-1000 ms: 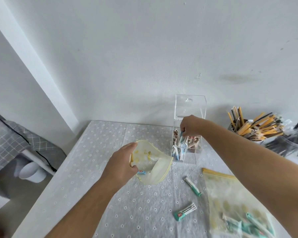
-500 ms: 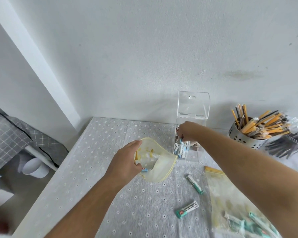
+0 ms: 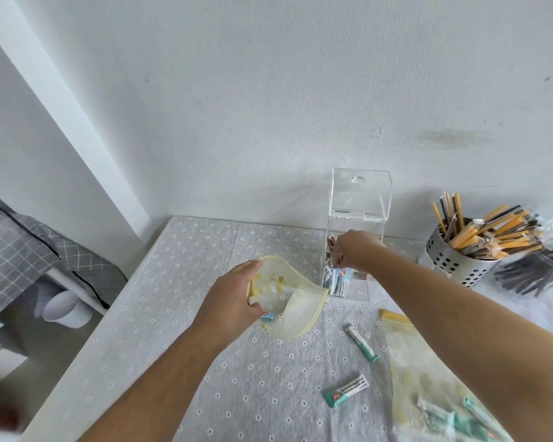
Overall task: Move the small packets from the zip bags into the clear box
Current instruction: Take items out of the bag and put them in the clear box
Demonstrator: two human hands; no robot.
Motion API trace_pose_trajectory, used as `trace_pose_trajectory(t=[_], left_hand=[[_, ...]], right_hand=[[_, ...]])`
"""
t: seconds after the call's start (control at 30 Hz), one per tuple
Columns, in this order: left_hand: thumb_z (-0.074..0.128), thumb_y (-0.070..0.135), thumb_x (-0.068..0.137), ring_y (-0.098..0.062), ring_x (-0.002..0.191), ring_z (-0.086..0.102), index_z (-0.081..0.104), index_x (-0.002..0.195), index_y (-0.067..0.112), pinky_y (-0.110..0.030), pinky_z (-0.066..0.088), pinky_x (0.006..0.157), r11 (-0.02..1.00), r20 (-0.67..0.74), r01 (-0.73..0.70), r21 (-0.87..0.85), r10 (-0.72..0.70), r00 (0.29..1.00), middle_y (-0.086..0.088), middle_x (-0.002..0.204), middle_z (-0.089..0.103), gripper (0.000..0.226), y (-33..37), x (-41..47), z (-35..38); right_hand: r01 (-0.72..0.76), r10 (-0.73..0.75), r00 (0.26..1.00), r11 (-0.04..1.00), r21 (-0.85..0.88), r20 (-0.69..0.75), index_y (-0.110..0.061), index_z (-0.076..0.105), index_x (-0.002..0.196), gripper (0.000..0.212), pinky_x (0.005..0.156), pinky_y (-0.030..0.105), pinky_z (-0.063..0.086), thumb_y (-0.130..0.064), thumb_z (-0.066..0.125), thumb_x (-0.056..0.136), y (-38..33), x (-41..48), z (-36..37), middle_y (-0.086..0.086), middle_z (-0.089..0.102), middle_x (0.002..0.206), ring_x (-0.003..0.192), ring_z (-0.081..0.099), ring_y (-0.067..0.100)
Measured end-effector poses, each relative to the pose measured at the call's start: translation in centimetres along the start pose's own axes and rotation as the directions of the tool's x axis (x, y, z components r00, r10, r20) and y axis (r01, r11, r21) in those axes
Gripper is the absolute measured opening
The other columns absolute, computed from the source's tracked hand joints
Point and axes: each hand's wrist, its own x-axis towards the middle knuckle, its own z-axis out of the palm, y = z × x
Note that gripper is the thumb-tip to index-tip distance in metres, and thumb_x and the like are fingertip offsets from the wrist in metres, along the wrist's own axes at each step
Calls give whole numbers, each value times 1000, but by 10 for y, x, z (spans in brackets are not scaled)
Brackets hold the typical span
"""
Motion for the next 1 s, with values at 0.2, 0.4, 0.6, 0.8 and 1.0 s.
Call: trace_pose_trajectory(t=[0.2, 0.4, 0.6, 0.8, 1.0], left_hand=[[66, 6, 78, -26, 115, 57, 37, 143, 22, -33, 46, 101, 1000, -3, 5, -16, -5, 1000, 11, 149, 36, 73, 2, -2, -2], [65, 4, 78, -26, 115, 57, 37, 143, 23, -31, 46, 101, 999, -26, -4, -53, 2, 1000, 9, 149, 37, 74, 1, -10, -4], [66, 3, 78, -27, 116, 56, 38, 142, 22, -33, 45, 102, 997, -43, -26, -78, 22, 999, 8, 149, 37, 73, -7, -23, 1], [61, -1, 79, -26, 115, 56, 36, 143, 26, -25, 46, 96, 995, -58, -59, -81, 54, 997, 15, 150, 34, 74, -20, -39, 2], [57, 0, 81, -25, 115, 56, 32, 145, 30, -29, 47, 100, 992, -21, -69, -102, 67, 998, 20, 151, 30, 75, -23, -49, 7]], right_hand=[[80, -27, 984, 950, 301, -175, -22, 75, 93, 13, 68, 21, 51, -19, 71, 81, -3, -27, -29, -6, 74, 95, 88, 67, 11], [278, -108, 942, 783, 557, -319, -19, 75, 89, 12, 56, 4, 42, -14, 75, 78, -47, -83, -51, -18, 61, 67, 56, 55, -4], [332, -281, 943, 759, 560, -178, -12, 72, 103, 24, 79, 14, 53, -9, 73, 80, -104, -99, -12, 5, 74, 98, 84, 68, 10], [223, -245, 969, 902, 369, 15, -14, 55, 130, 48, 103, 30, 41, -20, 69, 84, -135, -57, 39, 5, 54, 134, 121, 52, 21], [148, -158, 980, 985, 91, 117, -2, 52, 126, 36, 101, 36, 46, -4, 53, 90, -143, -30, 69, 14, 54, 131, 123, 52, 28]])
